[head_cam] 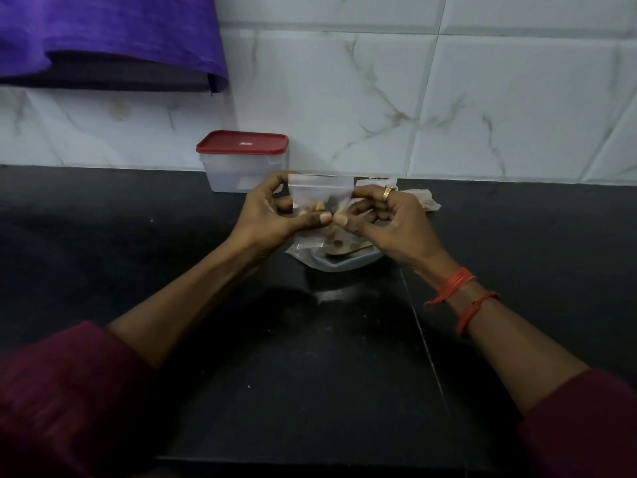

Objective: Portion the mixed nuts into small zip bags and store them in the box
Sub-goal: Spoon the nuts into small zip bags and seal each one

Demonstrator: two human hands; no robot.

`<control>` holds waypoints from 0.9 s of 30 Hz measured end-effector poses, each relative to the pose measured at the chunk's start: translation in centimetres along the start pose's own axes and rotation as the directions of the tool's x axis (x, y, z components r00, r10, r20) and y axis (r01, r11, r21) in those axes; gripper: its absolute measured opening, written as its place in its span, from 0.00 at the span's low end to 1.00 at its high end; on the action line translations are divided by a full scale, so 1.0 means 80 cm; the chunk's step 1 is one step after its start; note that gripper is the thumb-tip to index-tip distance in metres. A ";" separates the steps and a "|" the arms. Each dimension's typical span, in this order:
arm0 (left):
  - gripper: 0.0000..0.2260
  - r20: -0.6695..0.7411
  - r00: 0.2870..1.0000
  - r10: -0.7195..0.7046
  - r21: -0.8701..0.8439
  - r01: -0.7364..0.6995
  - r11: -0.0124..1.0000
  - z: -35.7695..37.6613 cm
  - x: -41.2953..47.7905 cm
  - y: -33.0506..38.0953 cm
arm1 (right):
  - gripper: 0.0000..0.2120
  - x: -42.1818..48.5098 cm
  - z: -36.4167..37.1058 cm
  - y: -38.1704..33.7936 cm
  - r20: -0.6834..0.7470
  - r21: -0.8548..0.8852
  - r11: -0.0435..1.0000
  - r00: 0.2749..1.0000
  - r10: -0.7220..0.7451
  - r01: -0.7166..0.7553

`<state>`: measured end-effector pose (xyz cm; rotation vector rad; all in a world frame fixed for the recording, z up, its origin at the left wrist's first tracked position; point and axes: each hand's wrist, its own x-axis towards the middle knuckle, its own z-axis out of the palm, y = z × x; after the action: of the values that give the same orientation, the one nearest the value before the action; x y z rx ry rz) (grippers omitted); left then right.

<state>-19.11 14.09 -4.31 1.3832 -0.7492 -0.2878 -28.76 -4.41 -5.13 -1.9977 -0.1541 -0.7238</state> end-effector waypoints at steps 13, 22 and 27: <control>0.07 -0.257 0.958 -0.127 -0.165 0.086 0.983 -0.019 0.011 0.010 | 0.10 -0.003 0.010 0.006 0.038 -0.054 0.992 0.992 0.120 -0.118; 0.09 -0.301 0.950 -0.082 -0.026 0.077 0.997 -0.034 0.019 0.004 | 0.12 0.038 -0.026 0.027 -0.230 0.014 0.977 0.951 0.209 -0.211; 0.05 -0.293 0.955 -0.049 0.045 0.065 0.997 -0.033 0.020 0.002 | 0.17 0.082 -0.057 0.055 -0.271 -0.164 0.926 0.918 0.289 -0.340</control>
<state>-16.32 15.19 -3.65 1.4608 -0.4755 -0.1047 -23.61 -11.68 -3.21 -2.0432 0.3998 -0.7889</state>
